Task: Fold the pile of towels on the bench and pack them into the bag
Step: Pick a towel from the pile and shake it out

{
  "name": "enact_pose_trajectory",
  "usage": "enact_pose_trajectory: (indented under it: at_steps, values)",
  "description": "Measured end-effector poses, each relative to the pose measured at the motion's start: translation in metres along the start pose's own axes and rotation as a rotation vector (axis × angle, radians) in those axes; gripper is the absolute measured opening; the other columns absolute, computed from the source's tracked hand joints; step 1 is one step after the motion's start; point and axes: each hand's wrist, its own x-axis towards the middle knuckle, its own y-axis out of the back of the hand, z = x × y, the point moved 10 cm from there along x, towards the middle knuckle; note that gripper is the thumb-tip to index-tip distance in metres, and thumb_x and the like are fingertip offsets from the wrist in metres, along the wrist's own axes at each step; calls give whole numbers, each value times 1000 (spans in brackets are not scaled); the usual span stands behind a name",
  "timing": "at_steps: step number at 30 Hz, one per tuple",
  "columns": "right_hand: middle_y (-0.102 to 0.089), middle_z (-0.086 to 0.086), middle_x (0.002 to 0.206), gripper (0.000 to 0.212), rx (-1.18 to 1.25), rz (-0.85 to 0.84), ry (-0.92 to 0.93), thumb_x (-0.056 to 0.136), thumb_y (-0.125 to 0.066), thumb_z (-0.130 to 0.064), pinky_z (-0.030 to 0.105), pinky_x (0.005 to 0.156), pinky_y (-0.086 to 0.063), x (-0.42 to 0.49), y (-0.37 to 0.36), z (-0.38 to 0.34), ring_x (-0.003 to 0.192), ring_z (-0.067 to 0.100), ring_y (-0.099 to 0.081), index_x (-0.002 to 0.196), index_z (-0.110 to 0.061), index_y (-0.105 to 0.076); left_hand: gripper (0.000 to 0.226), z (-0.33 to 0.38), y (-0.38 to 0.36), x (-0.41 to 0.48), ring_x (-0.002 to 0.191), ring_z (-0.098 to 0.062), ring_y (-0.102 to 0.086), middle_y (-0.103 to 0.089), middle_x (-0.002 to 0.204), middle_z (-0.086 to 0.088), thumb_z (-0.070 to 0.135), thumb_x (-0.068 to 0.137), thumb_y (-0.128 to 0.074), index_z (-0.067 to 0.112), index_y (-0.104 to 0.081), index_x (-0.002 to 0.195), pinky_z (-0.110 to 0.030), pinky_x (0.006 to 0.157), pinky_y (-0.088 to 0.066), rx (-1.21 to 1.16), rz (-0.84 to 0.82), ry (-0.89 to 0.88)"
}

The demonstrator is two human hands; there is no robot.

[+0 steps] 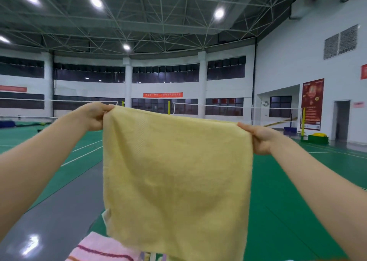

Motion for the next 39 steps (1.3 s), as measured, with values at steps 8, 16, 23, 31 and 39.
enact_pose_trajectory:
  at_steps: [8,16,23,31,39]
  values:
    - [-53,10,98,43,16,354,310,81,-72,-17,30,84,-44,-12,-47,-31,92,26,-54,113,4,-53,17,8,-80,-29,48,-14,-55,-53,68,-11,-9,86,-53,5,-51,75,-19,37,-49,-162,174,-126]
    - [-50,-1,55,41,-185,329,600,89,-60,-32,29,58,-38,-46,-107,-55,55,16,-46,53,-16,-51,13,14,-154,-67,76,-24,-68,-69,86,-14,5,79,-68,13,-63,71,-31,69,-58,-67,96,-354]
    - [-68,9,85,4,-185,1,632,79,-71,-11,41,85,-54,-52,-105,-58,84,23,-64,78,-14,-68,32,22,-173,-83,73,-23,-68,-68,86,-16,-13,88,-41,2,-56,113,-28,70,-59,-265,-309,-281]
    - [-62,-1,88,12,-106,-226,534,90,-55,-9,26,70,-47,-46,-109,-62,79,13,-57,99,-10,-63,46,-25,-166,-77,104,-14,-64,-67,114,0,33,75,-64,15,-60,117,-30,92,-48,446,-677,-371]
    - [-60,2,92,12,-144,10,552,95,-50,-11,36,86,-48,-24,-73,-74,92,20,-55,88,-12,-60,29,-8,-159,-65,70,-10,-60,-62,83,1,11,76,-73,24,-62,100,-16,53,-47,559,-640,-427]
